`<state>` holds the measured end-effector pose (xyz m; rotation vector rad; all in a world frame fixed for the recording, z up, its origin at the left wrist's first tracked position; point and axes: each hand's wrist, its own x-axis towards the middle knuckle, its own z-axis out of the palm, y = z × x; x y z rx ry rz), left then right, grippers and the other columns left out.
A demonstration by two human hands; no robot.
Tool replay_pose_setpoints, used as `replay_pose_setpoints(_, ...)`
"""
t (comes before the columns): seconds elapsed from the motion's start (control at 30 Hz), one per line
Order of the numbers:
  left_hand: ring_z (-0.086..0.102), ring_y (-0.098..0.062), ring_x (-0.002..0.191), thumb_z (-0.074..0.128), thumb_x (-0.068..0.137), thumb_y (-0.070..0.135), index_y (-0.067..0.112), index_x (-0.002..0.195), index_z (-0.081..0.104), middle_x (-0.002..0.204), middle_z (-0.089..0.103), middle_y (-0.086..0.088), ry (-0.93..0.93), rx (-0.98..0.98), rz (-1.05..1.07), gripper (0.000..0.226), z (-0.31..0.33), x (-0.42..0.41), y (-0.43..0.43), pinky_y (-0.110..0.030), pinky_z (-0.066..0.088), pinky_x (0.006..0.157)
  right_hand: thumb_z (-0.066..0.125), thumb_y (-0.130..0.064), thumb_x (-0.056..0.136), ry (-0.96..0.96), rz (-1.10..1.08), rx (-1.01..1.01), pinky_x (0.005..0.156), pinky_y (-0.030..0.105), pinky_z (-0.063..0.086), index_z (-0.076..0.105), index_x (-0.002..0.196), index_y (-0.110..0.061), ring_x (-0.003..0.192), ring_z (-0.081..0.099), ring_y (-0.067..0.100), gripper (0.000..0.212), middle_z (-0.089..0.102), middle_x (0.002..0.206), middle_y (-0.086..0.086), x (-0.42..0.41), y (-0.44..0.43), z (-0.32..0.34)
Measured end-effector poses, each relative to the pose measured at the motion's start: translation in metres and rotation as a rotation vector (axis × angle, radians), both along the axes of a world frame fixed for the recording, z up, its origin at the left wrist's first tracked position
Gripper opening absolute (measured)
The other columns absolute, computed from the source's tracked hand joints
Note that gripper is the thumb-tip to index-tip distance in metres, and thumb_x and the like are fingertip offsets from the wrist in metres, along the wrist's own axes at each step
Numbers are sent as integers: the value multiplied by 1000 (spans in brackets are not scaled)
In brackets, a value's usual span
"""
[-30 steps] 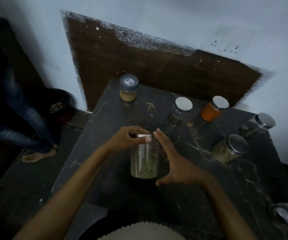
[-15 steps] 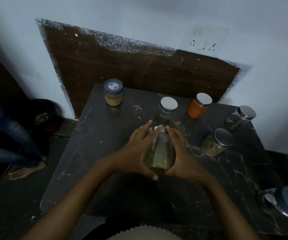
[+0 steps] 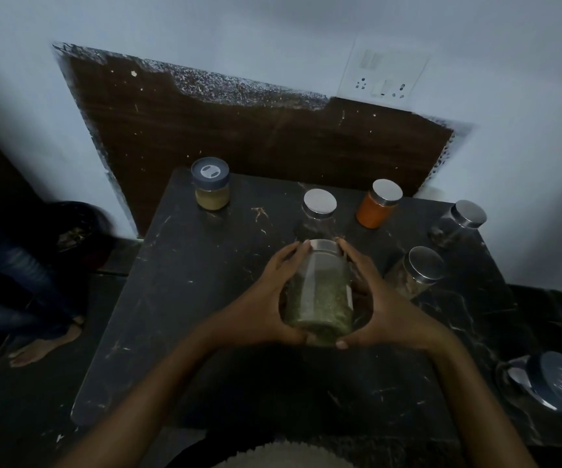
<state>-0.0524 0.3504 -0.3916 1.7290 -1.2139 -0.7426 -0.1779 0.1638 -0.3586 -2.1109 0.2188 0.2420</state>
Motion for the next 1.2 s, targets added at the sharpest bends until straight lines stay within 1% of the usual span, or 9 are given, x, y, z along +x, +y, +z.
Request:
replay_pose_setpoints(0.07,-10,12,132,84,61,38,45,139,-15,146,-30,24,-52,36,-46,126,5,-1,-1,1,14,102,88,-26,51,-19,17,-56,92,7,40,0,138,-49,126,27,-5,127,13,137,-29,1,2,3)
replay_pose_setpoints(0.2,-10,-8,142,80,64,43,39,143,-12,146,-26,27,-216,59,-82,122,15,-3,-9,-36,20,117,84,-31,52,-59,36,-136,87,8,42,-2,135,-50,120,29,-7,121,12,133,-28,5,9,7)
replay_pose_setpoints(0.27,-1,-10,142,81,64,44,34,146,-4,147,-16,26,-207,26,-50,118,17,-1,-10,-41,24,116,85,-30,52,-59,24,-85,86,3,41,-4,138,-49,121,26,-12,125,8,134,-31,5,8,9)
replay_pose_setpoints(0.47,4,4,138,74,58,52,29,148,0,149,-6,22,-60,-74,30,119,18,4,-6,-32,27,115,86,-11,53,4,-45,145,77,5,45,-4,137,-53,113,37,-14,130,6,144,-26,1,-1,18)
replay_pose_setpoints(0.7,-18,2,137,82,63,43,33,144,-17,144,-35,26,-139,43,-99,128,24,13,-8,-16,15,110,86,-12,55,-42,-39,5,79,1,42,5,128,-57,116,37,-5,118,18,133,-28,6,4,21)
replay_pose_setpoints(0.83,-2,-1,139,79,63,45,28,147,-10,144,-14,32,-204,40,-99,123,22,15,-14,-22,19,113,85,-9,56,-53,-58,-14,76,-3,40,5,132,-50,112,35,-7,118,16,130,-30,7,5,21)
replay_pose_setpoints(0.93,5,8,134,79,60,46,31,146,-4,143,-6,30,-123,-26,-72,120,22,17,-11,-5,22,105,87,-18,53,-40,-58,51,83,5,43,0,132,-58,123,31,-4,125,11,141,-29,5,0,23)
replay_pose_setpoints(1.07,8,0,140,78,57,46,31,148,-5,147,-6,30,24,-61,-55,123,22,17,-10,-25,34,110,87,-23,50,13,-63,132,94,15,37,-2,133,-60,136,24,7,128,11,149,-23,4,-4,26)
replay_pose_setpoints(1.2,-7,-1,141,81,54,50,39,142,-21,150,-21,27,-5,37,-101,135,23,24,-12,-33,22,115,86,-26,46,-27,-109,90,102,28,39,0,136,-55,134,27,9,128,15,141,-26,6,0,26)
